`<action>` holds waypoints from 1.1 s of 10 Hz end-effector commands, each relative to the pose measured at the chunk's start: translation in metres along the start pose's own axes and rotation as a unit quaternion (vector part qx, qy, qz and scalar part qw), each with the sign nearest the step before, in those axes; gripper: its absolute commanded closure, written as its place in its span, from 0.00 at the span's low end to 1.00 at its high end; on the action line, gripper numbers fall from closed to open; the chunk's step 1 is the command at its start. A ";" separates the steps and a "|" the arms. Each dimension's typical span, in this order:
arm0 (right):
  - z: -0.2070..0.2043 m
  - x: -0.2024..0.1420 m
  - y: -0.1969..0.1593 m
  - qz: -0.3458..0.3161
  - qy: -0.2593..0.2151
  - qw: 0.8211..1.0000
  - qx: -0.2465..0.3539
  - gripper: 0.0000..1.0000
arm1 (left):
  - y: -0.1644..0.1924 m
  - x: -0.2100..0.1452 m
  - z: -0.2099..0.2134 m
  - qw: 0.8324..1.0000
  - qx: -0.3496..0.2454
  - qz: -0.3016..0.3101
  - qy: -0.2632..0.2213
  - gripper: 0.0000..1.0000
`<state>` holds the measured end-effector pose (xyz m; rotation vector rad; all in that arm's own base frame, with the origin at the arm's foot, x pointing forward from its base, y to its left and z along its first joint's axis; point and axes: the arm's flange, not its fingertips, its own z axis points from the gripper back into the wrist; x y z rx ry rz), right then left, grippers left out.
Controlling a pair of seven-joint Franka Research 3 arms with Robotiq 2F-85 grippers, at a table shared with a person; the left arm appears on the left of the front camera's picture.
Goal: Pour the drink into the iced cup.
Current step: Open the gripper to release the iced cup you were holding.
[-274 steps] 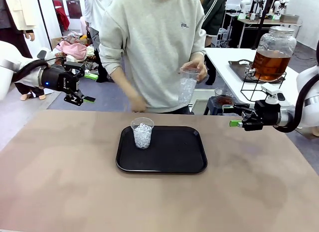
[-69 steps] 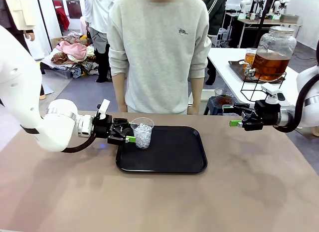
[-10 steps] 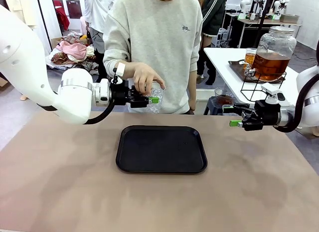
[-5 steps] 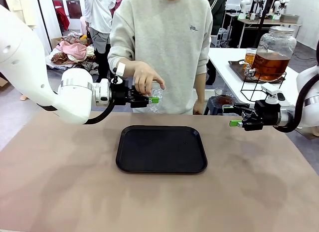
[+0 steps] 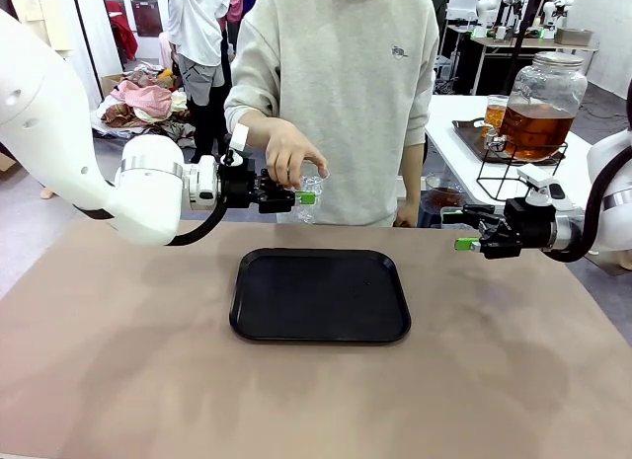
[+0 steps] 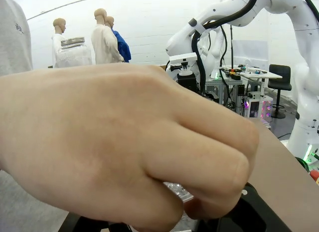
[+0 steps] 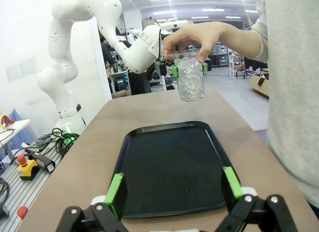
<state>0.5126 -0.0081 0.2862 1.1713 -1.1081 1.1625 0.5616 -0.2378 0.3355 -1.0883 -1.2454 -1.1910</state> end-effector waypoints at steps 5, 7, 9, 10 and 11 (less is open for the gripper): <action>0.000 0.003 -0.001 0.002 0.004 1.000 -0.002 0.00 | -0.003 0.000 0.014 1.000 -0.008 -0.009 0.006 0.00; 0.000 0.003 -0.001 0.002 0.004 1.000 -0.002 0.00 | -0.007 -0.003 0.029 1.000 -0.001 -0.006 0.001 0.00; 0.000 0.003 -0.001 0.002 0.004 1.000 -0.002 0.00 | -0.014 -0.009 0.048 1.000 0.002 -0.003 -0.009 0.00; 0.000 0.003 -0.001 0.002 0.004 1.000 -0.002 0.00 | -0.018 -0.013 0.060 1.000 -0.003 -0.004 -0.012 0.00; 0.000 0.003 -0.001 0.002 0.004 1.000 -0.002 0.00 | -0.024 -0.019 0.080 1.000 -0.005 -0.003 -0.016 0.00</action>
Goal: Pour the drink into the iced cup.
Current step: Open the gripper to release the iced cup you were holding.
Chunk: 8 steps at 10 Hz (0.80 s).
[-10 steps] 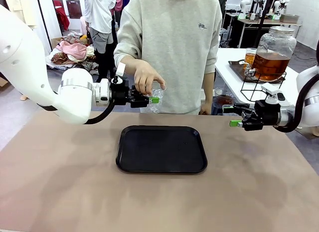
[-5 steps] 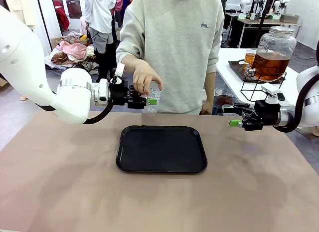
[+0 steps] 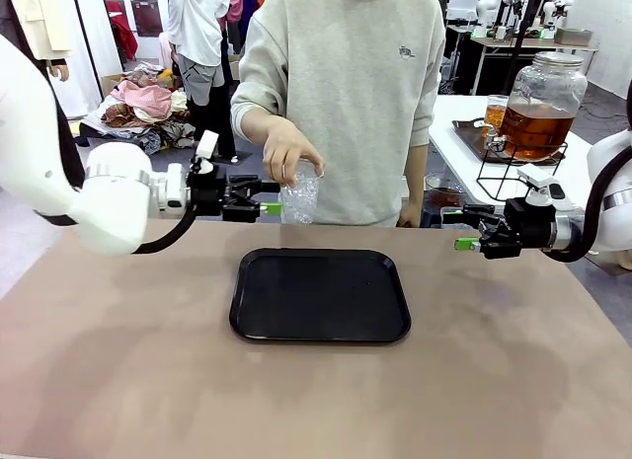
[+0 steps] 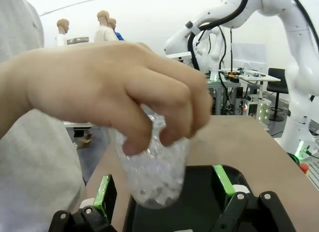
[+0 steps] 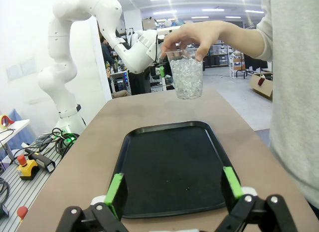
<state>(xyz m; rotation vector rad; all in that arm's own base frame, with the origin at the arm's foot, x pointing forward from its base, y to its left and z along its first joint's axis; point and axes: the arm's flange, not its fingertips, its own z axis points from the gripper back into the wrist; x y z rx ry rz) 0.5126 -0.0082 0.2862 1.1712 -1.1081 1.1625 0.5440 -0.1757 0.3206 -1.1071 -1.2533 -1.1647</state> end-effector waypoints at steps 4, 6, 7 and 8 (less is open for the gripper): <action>0.000 0.003 -0.001 0.002 0.004 1.000 -0.002 0.00 | -0.048 -0.021 0.092 1.000 0.004 -0.027 -0.007 0.00; 0.000 0.003 -0.001 0.002 0.004 1.000 -0.002 0.00 | -0.062 -0.029 0.112 1.000 0.008 -0.027 0.001 0.00; 0.000 0.003 -0.001 0.002 0.004 1.000 -0.002 0.00 | -0.066 -0.032 0.118 1.000 0.006 -0.026 0.008 0.00; 0.000 0.003 -0.001 0.002 0.004 1.000 -0.002 0.00 | -0.067 -0.034 0.121 1.000 0.004 -0.023 0.014 0.00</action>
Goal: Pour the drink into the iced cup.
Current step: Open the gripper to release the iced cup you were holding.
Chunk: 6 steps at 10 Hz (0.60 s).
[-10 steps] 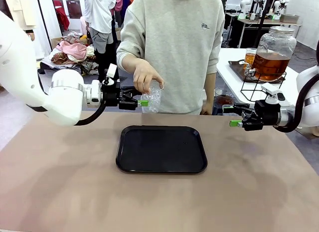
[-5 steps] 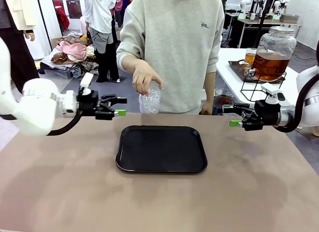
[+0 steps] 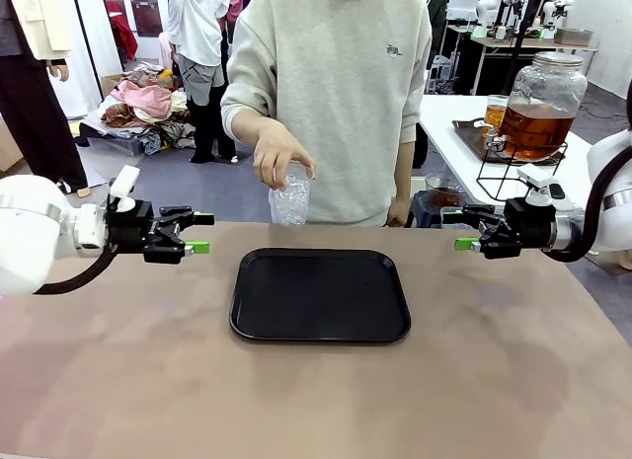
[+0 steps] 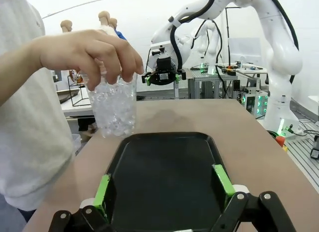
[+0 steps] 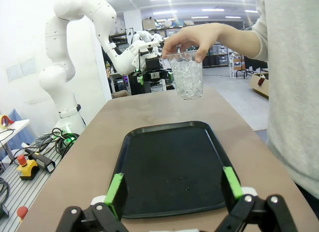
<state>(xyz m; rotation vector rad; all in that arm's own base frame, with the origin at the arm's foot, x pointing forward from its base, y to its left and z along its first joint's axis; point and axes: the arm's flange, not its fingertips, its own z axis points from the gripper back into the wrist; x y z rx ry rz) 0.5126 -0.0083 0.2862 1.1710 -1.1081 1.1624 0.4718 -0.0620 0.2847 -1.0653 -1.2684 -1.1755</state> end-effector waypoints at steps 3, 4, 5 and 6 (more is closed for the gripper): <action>0.000 0.003 -0.001 0.002 0.004 1.000 -0.002 0.00 | 0.000 0.000 0.000 1.000 0.000 0.000 0.000 0.00; 0.000 0.003 -0.001 0.002 0.004 1.000 -0.002 0.00 | 0.000 0.000 0.000 1.000 0.000 0.000 0.000 0.00; 0.000 0.003 -0.001 0.002 0.004 1.000 -0.002 0.00 | 0.000 0.000 0.000 1.000 0.000 0.000 0.000 0.00; 0.000 0.003 -0.001 0.002 0.004 1.000 -0.002 0.00 | 0.000 0.000 0.000 1.000 0.000 0.000 0.000 0.00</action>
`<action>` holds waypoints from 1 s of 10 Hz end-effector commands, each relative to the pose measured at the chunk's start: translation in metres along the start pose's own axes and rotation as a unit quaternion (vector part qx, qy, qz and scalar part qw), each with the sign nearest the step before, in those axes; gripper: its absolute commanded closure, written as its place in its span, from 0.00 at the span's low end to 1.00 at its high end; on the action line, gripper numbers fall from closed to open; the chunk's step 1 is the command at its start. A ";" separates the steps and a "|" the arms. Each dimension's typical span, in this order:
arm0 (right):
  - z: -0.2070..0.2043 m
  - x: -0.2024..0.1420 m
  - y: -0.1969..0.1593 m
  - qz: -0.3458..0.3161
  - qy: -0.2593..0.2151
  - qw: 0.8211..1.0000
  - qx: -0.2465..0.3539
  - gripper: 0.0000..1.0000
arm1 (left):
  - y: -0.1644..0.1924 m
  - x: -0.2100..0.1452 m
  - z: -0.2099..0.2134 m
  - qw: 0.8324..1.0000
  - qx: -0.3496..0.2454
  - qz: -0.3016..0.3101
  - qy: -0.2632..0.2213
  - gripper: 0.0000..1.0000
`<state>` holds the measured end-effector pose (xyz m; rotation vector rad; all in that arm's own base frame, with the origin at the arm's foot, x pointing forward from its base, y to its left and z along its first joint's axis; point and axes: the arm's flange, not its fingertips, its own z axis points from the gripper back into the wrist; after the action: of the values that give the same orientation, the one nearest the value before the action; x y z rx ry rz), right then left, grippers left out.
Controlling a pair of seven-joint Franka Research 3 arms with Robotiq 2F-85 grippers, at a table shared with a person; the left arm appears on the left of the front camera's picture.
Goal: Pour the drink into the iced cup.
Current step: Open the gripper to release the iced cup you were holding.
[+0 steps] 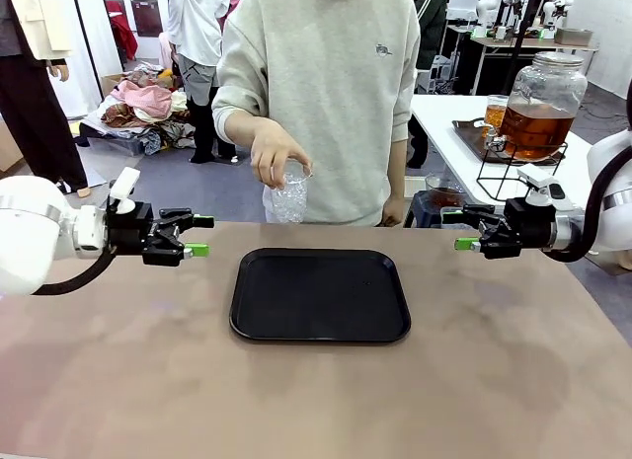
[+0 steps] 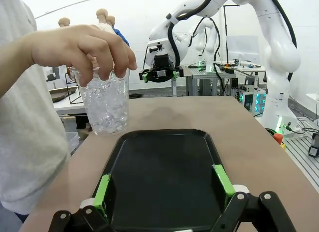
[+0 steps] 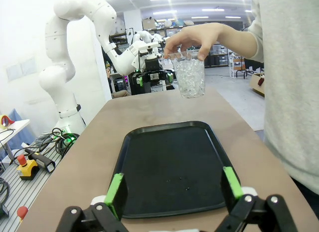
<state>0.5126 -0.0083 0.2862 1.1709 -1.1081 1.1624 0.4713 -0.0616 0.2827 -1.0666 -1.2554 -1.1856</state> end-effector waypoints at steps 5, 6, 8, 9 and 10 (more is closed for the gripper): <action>0.000 0.003 -0.001 0.002 0.004 1.000 -0.002 0.00 | 0.001 0.002 0.000 1.000 0.005 -0.001 -0.005 0.00; 0.000 0.003 -0.001 0.002 0.004 1.000 -0.002 0.00 | 0.001 0.002 0.000 1.000 0.005 -0.001 -0.005 0.00; 0.000 0.003 -0.001 0.002 0.004 1.000 -0.002 0.00 | 0.001 0.002 0.000 1.000 0.005 -0.001 -0.005 0.00; 0.000 0.003 -0.001 0.002 0.004 1.000 -0.002 0.00 | 0.001 0.002 0.000 1.000 0.005 -0.001 -0.005 0.00; 0.000 0.003 -0.001 0.002 0.004 1.000 -0.002 0.00 | 0.001 0.002 0.000 1.000 0.005 -0.001 -0.005 0.00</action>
<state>0.5126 -0.0083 0.2862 1.1709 -1.1081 1.1624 0.4714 -0.0616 0.2828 -1.0665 -1.2556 -1.1857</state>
